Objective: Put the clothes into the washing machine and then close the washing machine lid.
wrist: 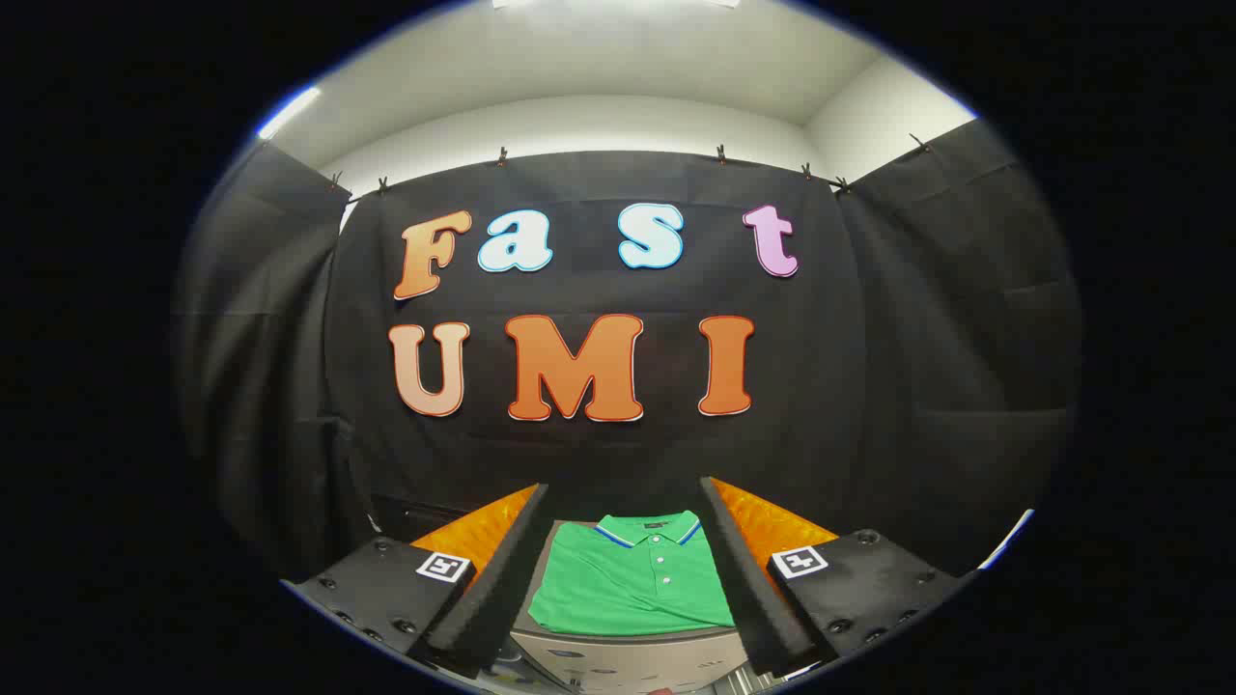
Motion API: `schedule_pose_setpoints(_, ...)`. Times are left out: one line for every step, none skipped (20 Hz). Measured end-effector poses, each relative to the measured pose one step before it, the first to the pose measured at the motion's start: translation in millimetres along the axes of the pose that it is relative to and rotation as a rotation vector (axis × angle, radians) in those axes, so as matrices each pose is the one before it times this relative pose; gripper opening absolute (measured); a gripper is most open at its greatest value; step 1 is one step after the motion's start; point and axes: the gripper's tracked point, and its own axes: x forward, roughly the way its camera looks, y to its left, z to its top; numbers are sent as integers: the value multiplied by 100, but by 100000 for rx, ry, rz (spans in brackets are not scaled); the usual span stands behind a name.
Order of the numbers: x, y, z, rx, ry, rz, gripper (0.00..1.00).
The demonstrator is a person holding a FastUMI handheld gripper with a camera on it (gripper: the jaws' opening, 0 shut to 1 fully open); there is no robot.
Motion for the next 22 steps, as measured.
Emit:
schedule_pose_setpoints(31,79,101,419,-98,380,97)
schedule_pose_setpoints(24,3,48,-81,-99,-11,97)
schedule_pose_setpoints(134,-49,116,-383,-223,-155,97)
schedule_pose_setpoints(-116,-132,58,-319,88,49,97)
schedule_pose_setpoints(4,-141,-41,-240,40,-305,97)
schedule_pose_setpoints(75,9,97,-73,-115,84,97)
schedule_pose_setpoints(98,-1,35,-17,-26,-258,97)
schedule_pose_setpoints(155,-125,-2,29,20,-149,97)
schedule_pose_setpoints(20,-94,-48,119,-148,112,97)
schedule_pose_setpoints(-70,-100,11,163,173,-274,97)
schedule_pose_setpoints(60,-76,21,259,-140,258,98)
schedule_pose_setpoints(148,75,125,320,-94,96,98)
schedule_pose_setpoints(87,20,55,-5,-50,94,98)
schedule_pose_setpoints(43,-120,-44,-229,-27,-258,97)
schedule_pose_setpoints(118,-20,-69,29,287,72,97)
schedule_pose_setpoints(-53,20,-30,205,-69,209,98)
schedule_pose_setpoints(155,-17,-46,125,77,65,98)
schedule_pose_setpoints(106,-41,-77,-226,236,-64,98)
schedule_pose_setpoints(225,-72,-37,-366,59,-147,98)
schedule_pose_setpoints(216,-8,7,-285,203,-65,98)
schedule_pose_setpoints(174,-47,-116,-42,264,25,98)
schedule_pose_setpoints(333,-12,-185,234,360,32,98)
